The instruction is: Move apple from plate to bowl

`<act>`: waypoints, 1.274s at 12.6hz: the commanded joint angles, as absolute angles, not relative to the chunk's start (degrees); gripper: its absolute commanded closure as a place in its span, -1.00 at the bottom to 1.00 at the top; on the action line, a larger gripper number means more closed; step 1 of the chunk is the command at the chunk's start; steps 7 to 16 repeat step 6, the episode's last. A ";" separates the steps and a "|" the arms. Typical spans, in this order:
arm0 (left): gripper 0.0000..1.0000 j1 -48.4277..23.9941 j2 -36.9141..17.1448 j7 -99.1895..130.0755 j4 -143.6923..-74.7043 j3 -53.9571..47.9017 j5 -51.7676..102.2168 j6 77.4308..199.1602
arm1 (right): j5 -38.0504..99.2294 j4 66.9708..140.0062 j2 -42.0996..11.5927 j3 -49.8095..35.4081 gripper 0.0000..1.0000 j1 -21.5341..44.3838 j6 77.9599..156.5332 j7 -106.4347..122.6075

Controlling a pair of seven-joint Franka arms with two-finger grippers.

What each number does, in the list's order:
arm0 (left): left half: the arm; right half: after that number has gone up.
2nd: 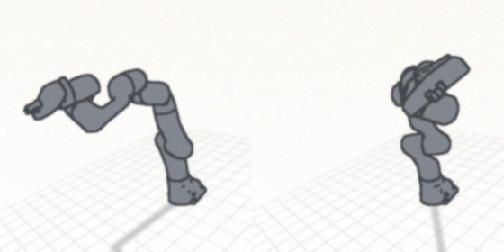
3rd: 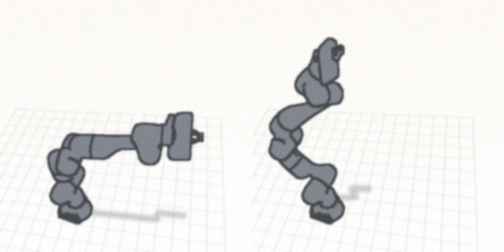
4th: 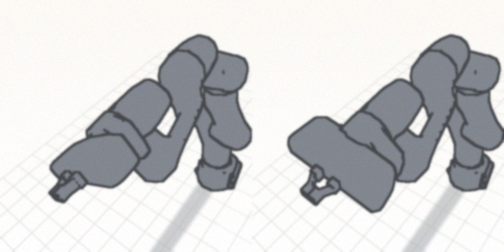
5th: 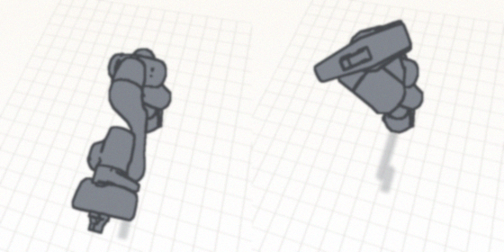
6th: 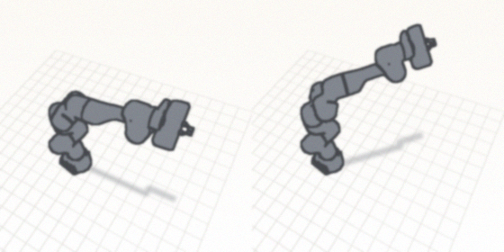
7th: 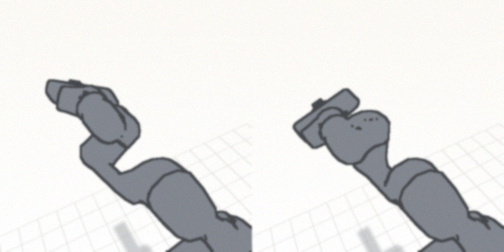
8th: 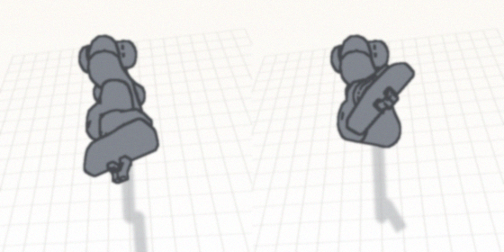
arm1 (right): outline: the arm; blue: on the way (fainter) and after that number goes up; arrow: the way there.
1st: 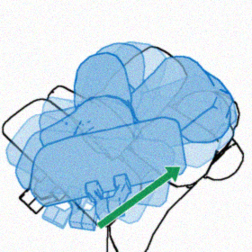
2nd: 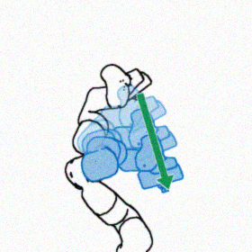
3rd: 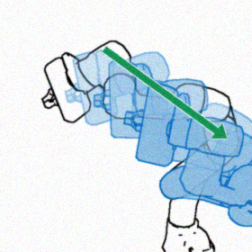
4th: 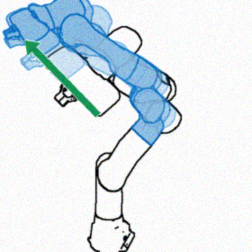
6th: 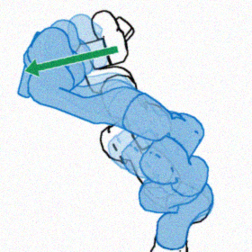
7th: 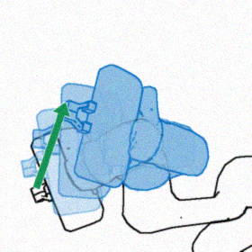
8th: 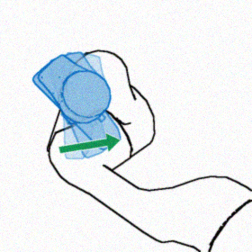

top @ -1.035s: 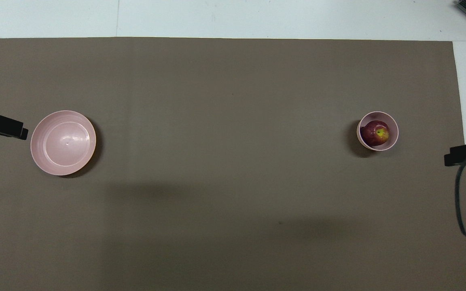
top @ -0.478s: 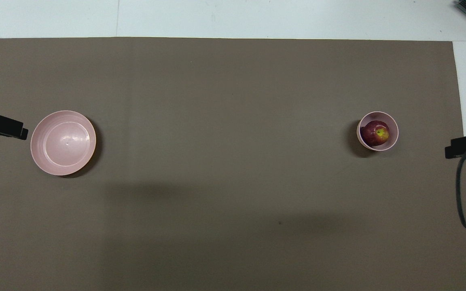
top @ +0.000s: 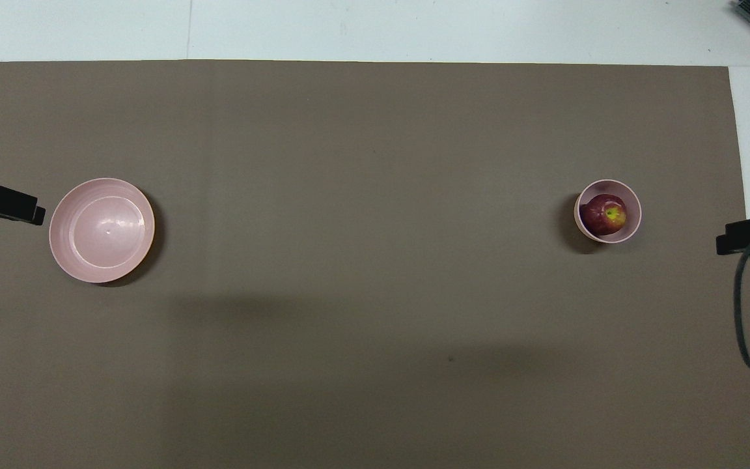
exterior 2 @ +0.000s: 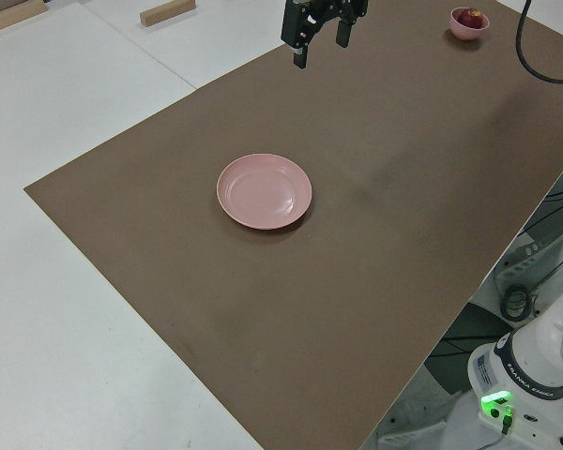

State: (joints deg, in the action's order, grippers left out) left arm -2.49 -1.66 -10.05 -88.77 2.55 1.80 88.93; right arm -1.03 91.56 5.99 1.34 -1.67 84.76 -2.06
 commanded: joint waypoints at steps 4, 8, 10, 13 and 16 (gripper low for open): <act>-1.00 -2.37 -1.14 -10.55 -88.42 2.55 1.23 87.71 | -0.53 94.99 7.55 1.49 -1.00 -2.11 87.70 -1.06; -1.00 -2.46 -1.14 -10.55 -88.42 2.55 1.23 87.71 | -0.35 95.19 7.56 1.41 -1.00 -1.58 87.98 -1.23; -1.00 -2.46 -1.14 -10.55 -88.42 2.55 1.23 87.71 | -0.35 95.19 7.56 1.41 -1.00 -1.58 87.98 -1.23; -1.00 -2.46 -1.14 -10.55 -88.42 2.55 1.23 87.71 | -0.35 95.19 7.56 1.41 -1.00 -1.58 87.98 -1.23; -1.00 -2.46 -1.14 -10.55 -88.42 2.55 1.23 87.71 | -0.35 95.19 7.56 1.41 -1.00 -1.58 87.98 -1.23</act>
